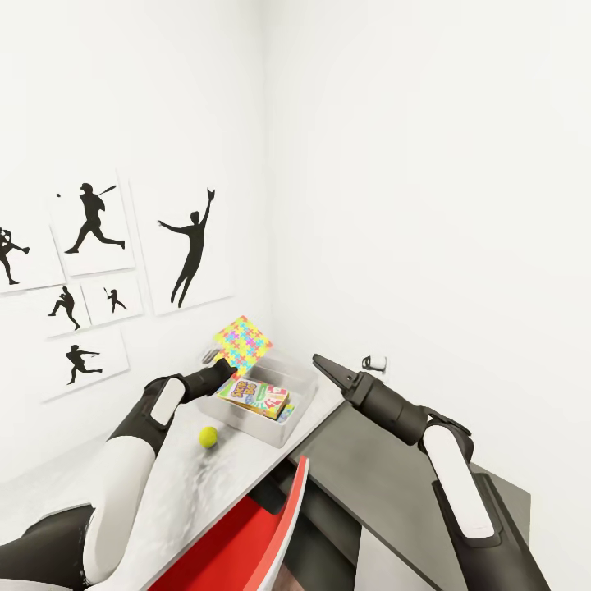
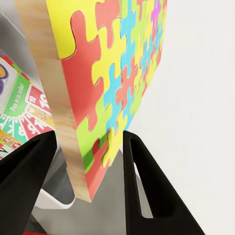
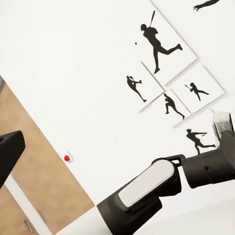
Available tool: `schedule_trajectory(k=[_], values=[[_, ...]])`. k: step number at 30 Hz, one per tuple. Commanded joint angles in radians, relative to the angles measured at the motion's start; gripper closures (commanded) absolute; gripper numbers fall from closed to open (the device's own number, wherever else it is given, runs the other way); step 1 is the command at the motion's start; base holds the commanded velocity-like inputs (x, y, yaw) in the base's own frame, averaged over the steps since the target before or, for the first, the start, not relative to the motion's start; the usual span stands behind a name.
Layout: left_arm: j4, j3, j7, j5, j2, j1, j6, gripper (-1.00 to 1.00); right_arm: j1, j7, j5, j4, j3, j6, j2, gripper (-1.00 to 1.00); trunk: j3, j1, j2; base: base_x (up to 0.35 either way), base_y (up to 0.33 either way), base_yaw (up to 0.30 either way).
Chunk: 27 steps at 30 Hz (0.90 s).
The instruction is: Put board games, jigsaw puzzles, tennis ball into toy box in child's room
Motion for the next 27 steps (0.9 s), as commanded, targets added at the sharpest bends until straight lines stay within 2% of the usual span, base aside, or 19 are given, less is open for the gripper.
schedule_trajectory(k=[1, 27], values=[[0.0, 0.008, -0.002, 0.002, -0.001, 0.0, 0.008, 1.0, 0.0, 0.0, -0.004, 0.0, -0.001, 0.006, 0.001, -1.0, 0.0, 0.0, -0.001, 0.0, 0.0, 0.0], [0.0, 0.005, 0.009, -0.004, -0.002, 0.0, 0.008, 1.0, 0.0, -0.001, -0.004, 0.0, -0.001, 0.006, 0.001, -1.0, 0.0, 0.0, -0.001, 0.0, 0.0, 0.0]])
